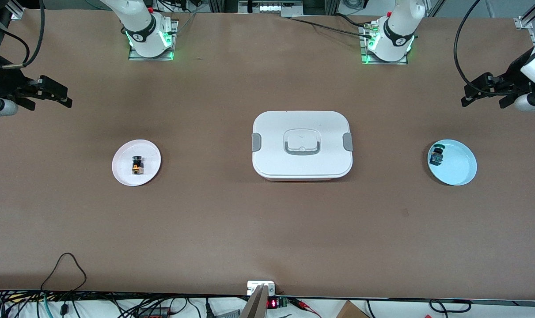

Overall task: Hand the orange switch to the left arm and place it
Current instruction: 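Move the right gripper toward the white plate with the orange switch, then lower the right gripper onto the orange switch and close it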

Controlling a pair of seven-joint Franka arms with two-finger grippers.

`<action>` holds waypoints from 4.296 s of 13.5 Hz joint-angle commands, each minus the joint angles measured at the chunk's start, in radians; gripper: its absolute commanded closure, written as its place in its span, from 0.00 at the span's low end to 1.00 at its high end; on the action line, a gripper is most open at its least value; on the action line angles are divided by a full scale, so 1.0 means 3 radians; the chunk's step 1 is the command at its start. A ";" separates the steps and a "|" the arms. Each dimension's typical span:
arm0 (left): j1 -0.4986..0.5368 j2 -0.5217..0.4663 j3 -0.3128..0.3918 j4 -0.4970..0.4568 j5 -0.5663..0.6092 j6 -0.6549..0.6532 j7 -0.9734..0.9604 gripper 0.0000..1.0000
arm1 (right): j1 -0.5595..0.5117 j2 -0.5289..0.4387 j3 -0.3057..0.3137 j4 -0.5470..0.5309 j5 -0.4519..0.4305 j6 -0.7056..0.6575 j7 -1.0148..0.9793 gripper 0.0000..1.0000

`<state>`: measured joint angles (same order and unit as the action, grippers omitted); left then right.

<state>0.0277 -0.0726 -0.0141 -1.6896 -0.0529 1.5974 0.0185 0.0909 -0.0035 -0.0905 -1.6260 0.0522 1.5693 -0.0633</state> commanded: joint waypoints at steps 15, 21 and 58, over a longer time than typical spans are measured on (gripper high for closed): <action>0.0015 0.0002 -0.0004 0.0033 0.0069 -0.0007 0.0020 0.00 | -0.0042 0.0012 0.0067 0.0051 -0.0056 -0.0097 -0.1497 0.00; 0.0015 0.0007 -0.0004 0.0033 0.0069 -0.0007 0.0020 0.00 | -0.0068 0.0027 0.0051 0.0092 -0.0087 -0.0097 -0.4177 0.00; 0.0015 0.0017 -0.0020 0.0048 0.0069 -0.0032 0.0051 0.00 | -0.0022 0.1500 0.0220 -0.1677 -0.0016 0.3421 -0.5516 0.00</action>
<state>0.0285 -0.0706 -0.0152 -1.6899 -0.0528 1.5979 0.0196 0.0879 0.4488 -0.0312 -2.1185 0.0254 2.5753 -1.6927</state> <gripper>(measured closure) 0.000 0.000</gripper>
